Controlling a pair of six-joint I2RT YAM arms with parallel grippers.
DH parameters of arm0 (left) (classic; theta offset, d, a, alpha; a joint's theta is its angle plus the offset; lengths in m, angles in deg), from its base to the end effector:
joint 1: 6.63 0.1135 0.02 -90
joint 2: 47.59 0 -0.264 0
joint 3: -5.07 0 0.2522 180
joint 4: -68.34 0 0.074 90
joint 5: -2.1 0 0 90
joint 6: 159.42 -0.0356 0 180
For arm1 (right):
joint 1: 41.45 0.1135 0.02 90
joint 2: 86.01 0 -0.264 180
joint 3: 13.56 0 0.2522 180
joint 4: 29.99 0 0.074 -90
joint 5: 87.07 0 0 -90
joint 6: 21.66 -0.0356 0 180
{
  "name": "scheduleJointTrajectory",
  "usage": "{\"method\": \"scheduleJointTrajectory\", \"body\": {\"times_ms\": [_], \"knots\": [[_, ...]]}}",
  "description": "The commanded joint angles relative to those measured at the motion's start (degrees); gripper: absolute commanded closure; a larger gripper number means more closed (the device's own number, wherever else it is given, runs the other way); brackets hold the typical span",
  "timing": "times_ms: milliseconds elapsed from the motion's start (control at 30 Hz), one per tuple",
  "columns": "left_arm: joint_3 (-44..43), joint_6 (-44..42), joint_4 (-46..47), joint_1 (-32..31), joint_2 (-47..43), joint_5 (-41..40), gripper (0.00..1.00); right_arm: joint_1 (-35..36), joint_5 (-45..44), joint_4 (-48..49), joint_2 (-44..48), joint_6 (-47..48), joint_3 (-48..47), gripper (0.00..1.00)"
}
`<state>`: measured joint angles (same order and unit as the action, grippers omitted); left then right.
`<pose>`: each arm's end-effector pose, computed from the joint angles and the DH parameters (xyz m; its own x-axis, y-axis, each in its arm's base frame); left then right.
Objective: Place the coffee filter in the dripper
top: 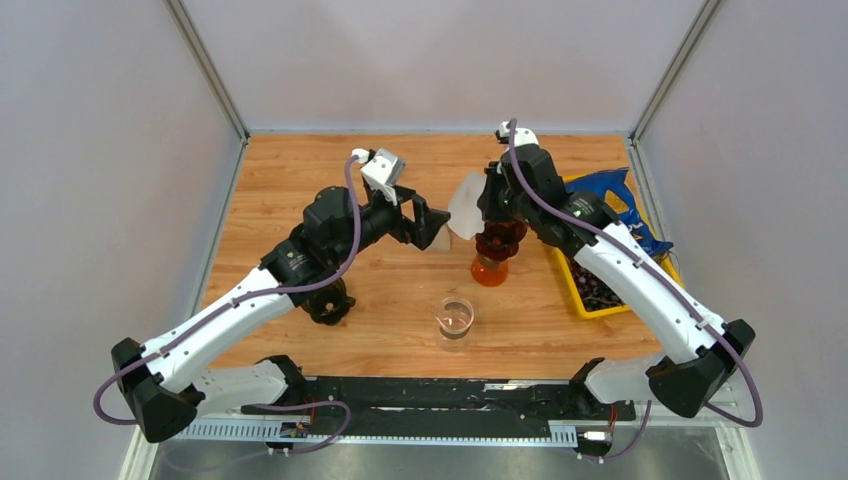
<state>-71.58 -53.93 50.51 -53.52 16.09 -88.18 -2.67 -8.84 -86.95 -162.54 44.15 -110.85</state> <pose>0.1764 -0.1882 0.3975 -0.2499 -0.1239 -0.9603 0.6848 0.6785 -0.2657 0.2245 0.1711 0.3953 -0.6187 0.0175 -0.7855 -0.2536 0.9418 0.2208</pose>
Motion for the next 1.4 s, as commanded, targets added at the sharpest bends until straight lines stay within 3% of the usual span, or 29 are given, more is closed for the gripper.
{"method": "scheduleJointTrajectory", "body": {"times_ms": [0, 167, 533, 667, 867, 1367], "knots": [[2.8, -0.4, 2.8, 0.1, -3.5, -3.9, 0.0, -1.3, 1.8, -7.3, 3.5, 0.5, -4.6, 1.0], [4.5, -0.8, 1.7, 0.1, -3.9, -12.4, 0.0, -2.7, 3.8, -17.1, 4.3, 1.2, -8.6, 1.0], [6.2, -1.4, 1.5, 0.2, -3.5, -15.9, 0.0, -7.3, 10.5, -28.8, 1.4, 4.8, -11.2, 1.0], [7.3, -1.3, 2.0, 0.3, -3.9, -15.5, 0.0, -10.8, 10.8, -28.1, -0.3, 5.6, -10.2, 1.0], [7.6, -1.8, 1.2, 0.2, -3.2, -16.2, 0.0, -15.9, 18.3, -26.2, -3.7, 7.8, -8.0, 1.0], [9.3, -3.2, 1.8, 0.2, -3.5, -17.1, 0.0, -17.2, 17.0, -24.5, -9.1, 9.1, -8.3, 1.0]]}}
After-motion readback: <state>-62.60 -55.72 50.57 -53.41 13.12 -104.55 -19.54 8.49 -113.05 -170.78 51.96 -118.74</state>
